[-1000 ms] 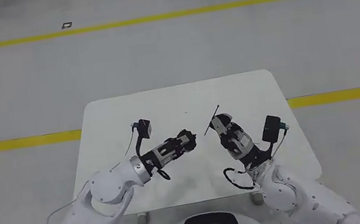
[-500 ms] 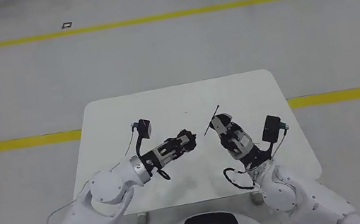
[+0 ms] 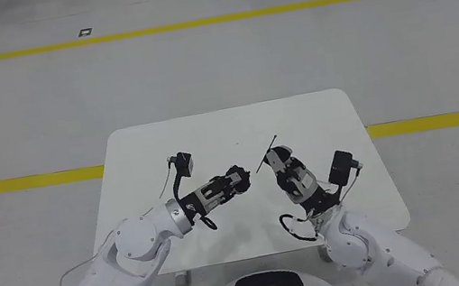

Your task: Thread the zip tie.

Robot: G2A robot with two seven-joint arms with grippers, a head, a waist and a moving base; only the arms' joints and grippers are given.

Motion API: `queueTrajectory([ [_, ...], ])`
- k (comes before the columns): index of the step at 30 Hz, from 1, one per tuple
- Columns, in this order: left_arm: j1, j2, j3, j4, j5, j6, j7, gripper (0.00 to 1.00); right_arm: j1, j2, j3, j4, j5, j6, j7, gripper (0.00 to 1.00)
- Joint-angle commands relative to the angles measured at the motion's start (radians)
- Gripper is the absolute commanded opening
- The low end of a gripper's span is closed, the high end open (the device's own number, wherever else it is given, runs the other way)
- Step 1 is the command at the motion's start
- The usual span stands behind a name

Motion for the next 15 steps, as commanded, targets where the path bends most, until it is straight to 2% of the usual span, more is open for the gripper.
queueTrajectory([
  [1,0.000,0.000,0.000,0.000,0.000,0.000,0.000,0.00,0.014,-0.005,-0.014,0.019,-0.006,0.000,-0.018,0.00],
  [6,0.000,0.000,0.000,0.000,0.000,0.000,0.000,0.00,0.042,-0.019,-0.042,0.064,-0.012,0.000,-0.063,0.00],
  [15,0.000,0.000,0.000,0.000,0.000,0.000,0.000,0.00,0.060,-0.033,-0.061,0.096,-0.022,0.000,-0.094,0.00],
])
